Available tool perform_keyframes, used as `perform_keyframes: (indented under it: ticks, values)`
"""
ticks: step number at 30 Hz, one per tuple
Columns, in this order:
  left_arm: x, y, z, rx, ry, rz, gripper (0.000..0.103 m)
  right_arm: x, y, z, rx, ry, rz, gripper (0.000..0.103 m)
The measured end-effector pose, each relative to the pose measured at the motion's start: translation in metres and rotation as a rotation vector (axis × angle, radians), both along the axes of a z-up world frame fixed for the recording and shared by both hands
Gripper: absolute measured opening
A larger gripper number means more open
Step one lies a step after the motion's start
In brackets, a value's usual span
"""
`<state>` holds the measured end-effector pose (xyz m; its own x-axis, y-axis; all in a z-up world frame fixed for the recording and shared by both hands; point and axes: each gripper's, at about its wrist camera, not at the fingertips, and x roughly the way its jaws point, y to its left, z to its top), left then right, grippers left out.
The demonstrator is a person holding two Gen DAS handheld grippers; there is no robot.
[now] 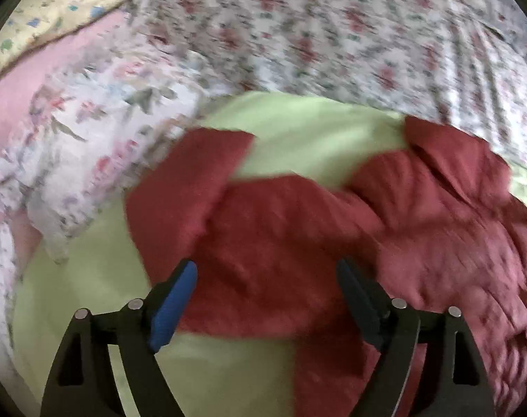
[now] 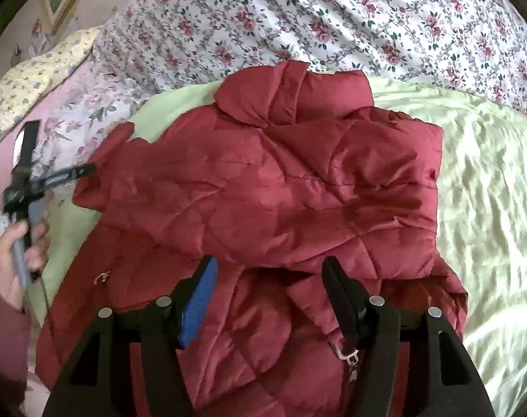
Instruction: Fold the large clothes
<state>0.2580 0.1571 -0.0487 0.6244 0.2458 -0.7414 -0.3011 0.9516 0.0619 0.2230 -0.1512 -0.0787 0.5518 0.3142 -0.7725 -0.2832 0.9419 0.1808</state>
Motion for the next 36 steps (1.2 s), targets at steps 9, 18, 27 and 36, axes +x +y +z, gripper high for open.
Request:
perform_keyframes:
  ticks: [9,18,27,36]
  values:
    - [0.081,0.058,-0.042,0.044,0.162,0.140,0.085,-0.020,-0.005,0.020,0.056,-0.020,0.003,0.064]
    - [0.087,0.081,-0.035,-0.122,0.093,0.154,0.014,-0.027,-0.013,0.022,0.074,-0.019,-0.009,0.064]
    - [0.021,0.045,0.008,-0.296,-0.128,0.026,0.012,-0.022,-0.016,0.010,0.088,0.009,-0.020,0.064]
    - [-0.025,-0.014,0.026,-0.421,-0.204,-0.132,0.012,-0.023,-0.022,0.008,0.080,0.015,-0.037,0.064]
